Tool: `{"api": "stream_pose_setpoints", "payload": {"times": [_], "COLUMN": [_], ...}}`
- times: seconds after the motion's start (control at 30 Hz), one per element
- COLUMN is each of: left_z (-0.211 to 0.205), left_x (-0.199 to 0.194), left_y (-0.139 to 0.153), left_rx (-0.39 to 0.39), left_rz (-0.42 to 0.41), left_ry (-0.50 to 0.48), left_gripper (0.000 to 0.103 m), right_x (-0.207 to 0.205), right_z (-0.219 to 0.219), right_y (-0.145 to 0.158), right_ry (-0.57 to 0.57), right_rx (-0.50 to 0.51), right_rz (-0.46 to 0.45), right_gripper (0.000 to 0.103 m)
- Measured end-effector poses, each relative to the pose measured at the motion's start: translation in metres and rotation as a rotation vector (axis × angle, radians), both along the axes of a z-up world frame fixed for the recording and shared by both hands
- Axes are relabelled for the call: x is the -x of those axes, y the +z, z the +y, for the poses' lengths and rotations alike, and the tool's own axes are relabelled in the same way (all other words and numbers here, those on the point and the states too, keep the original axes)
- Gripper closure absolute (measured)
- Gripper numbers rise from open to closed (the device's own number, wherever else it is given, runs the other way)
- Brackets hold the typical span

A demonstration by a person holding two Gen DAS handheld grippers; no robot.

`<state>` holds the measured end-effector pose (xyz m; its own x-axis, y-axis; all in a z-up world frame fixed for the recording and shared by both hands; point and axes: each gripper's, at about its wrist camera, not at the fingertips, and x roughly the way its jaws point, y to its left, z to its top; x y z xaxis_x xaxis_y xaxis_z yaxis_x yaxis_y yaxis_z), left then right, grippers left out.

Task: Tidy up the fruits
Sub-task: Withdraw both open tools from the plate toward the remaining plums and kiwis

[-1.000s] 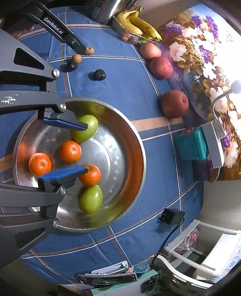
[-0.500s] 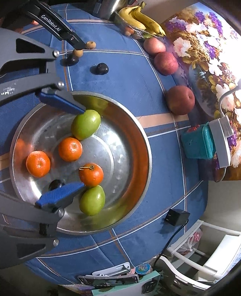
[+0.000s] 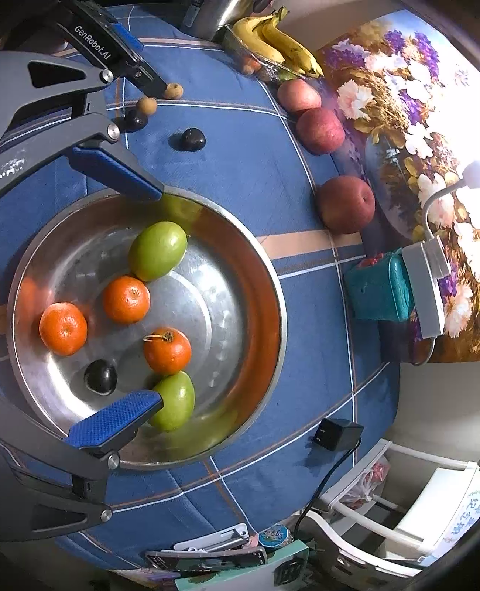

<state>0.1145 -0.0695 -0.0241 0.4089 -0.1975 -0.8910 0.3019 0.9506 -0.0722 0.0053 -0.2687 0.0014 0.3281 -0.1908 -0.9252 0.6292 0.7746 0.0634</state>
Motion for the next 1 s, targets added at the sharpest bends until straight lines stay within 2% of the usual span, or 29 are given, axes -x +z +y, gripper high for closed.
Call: {"api": "stream_pose_setpoints", "payload": {"times": [0.13,0.27,0.47,0.57,0.73,0.87,1.0], "left_z": [0.003,0.008,0.023,0.028,0.041,0.056,0.064], "left_x": [-0.002,-0.003,-0.011,-0.015,-0.022,-0.027,-0.033], "left_y": [0.001,0.006,0.013,0.012,0.009,0.009,0.004], "left_rx": [0.008,-0.054,-0.031,-0.057,-0.055,0.052,0.013], "left_rz": [-0.002,-0.059,-0.098,-0.106,-0.079,-0.043,-0.020], "left_ry": [0.002,0.016,0.051,0.065,0.120,0.114,0.119], "left_gripper": [0.000,0.000,0.000,0.000,0.000,0.000,0.000], "right_x": [-0.002,-0.005,-0.011,-0.015,-0.021,-0.031,-0.043], "right_z": [0.003,0.007,0.014,0.019,0.029,0.045,0.065], "right_y": [0.002,0.003,0.006,0.007,0.006,0.007,0.005], "right_ry": [0.007,0.023,0.034,0.045,0.073,0.121,0.188], "right_rx": [-0.003,-0.007,-0.008,0.001,-0.030,-0.027,-0.013], "right_rz": [-0.015,-0.034,-0.054,-0.058,-0.103,-0.119,-0.119], "right_gripper": [0.001,0.001,0.001,0.001,0.001,0.001,0.002]}}
